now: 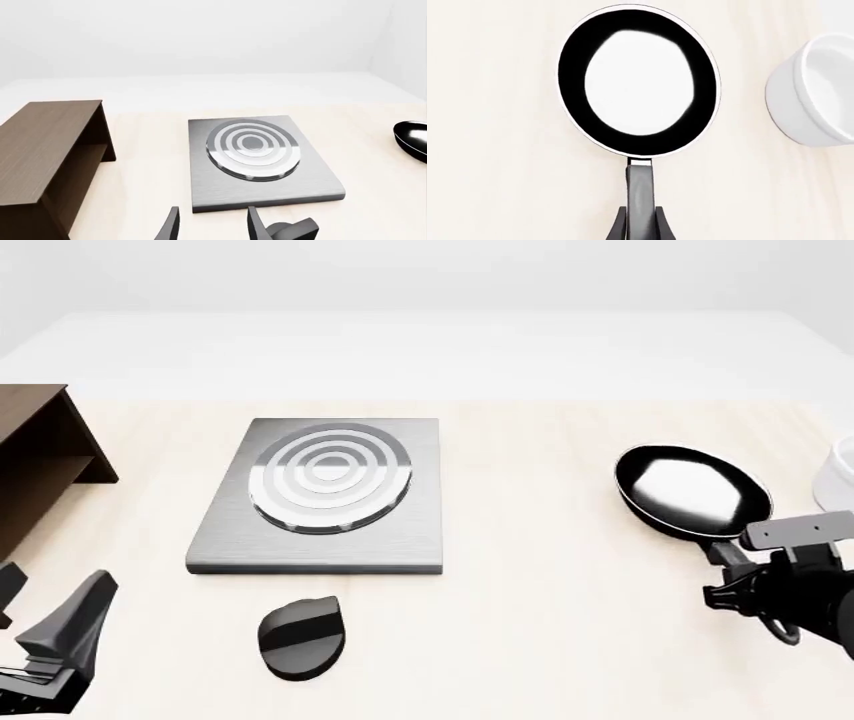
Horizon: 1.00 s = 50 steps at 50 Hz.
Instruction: Turn on the stove and put the frying pan on it.
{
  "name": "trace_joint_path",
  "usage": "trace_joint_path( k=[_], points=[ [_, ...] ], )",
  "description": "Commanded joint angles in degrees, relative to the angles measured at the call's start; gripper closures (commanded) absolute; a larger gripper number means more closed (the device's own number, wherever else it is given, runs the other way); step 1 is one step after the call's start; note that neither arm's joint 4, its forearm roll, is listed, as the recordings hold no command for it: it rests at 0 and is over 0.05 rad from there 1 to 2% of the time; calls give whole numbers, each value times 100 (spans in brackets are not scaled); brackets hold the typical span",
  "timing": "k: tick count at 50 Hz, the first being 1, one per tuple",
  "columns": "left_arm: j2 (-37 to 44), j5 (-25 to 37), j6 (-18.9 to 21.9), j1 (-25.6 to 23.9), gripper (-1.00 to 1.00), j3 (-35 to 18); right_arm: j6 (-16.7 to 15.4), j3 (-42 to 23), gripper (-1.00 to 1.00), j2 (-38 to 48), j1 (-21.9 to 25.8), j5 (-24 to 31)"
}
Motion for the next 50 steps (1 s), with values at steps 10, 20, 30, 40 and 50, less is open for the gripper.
trace_joint_path(
  k=[10, 20, 30, 40, 50],
  points=[
    [1, -13, -97, 31, -100, 3, 105, -7, 100, -941, 41, 597],
    [1, -19, -91, 22, -100, 3, 155, -7, 100, -1443, 145, 974],
    [1, -28, -90, 22, -100, 3, 164, -28, 100, -1944, 310, 1418],
    [1, -45, -116, 31, -100, 3, -2, -132, 100, -2590, 542, 2039],
    [1, -58, -131, 32, -100, 3, -38, -288, 100, -2997, 821, 2489]
  ],
)
